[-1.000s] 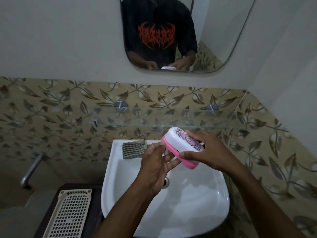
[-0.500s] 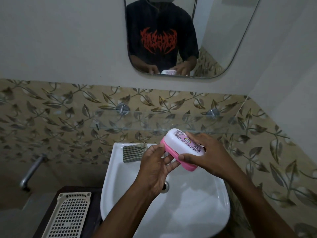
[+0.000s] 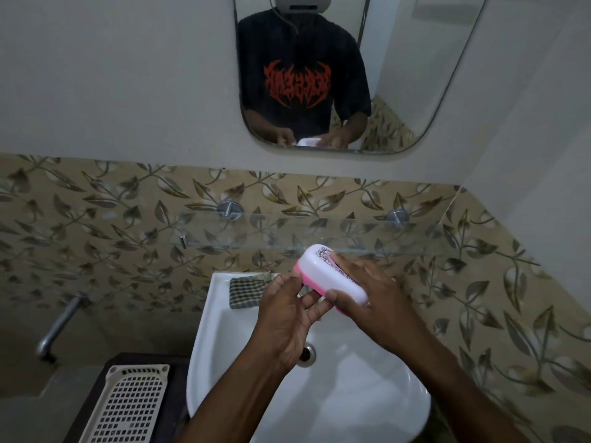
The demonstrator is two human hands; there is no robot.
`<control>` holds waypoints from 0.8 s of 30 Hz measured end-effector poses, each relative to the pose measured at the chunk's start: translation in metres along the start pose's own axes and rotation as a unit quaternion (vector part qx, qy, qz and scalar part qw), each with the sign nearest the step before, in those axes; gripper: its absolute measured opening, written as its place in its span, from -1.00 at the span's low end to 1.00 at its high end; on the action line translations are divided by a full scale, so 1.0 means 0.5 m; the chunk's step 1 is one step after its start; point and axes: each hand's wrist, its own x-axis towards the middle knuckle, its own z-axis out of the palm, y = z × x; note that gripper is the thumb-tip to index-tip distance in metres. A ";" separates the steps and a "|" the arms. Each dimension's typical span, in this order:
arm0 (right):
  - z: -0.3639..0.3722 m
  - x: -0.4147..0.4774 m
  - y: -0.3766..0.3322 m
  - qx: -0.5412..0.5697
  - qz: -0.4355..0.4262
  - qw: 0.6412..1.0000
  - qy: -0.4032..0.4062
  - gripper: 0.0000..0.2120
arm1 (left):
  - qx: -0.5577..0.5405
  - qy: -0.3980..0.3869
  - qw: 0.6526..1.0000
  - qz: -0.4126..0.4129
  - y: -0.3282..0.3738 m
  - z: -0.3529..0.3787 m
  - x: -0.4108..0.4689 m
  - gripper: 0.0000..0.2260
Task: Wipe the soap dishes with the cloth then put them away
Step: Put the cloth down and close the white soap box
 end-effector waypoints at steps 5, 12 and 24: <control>-0.006 0.008 0.006 -0.019 -0.033 0.999 -0.026 -0.11 | 0.010 -0.004 1.000 0.006 0.001 -0.010 0.003 -0.69; -0.054 0.060 0.016 -0.001 -0.051 0.997 -0.064 -0.08 | 0.348 -0.067 0.924 0.145 0.063 -0.049 0.045 -0.38; -0.037 0.224 0.055 0.084 -0.044 0.995 -0.015 -0.02 | 0.592 -0.102 0.751 0.274 0.179 0.000 0.181 -0.42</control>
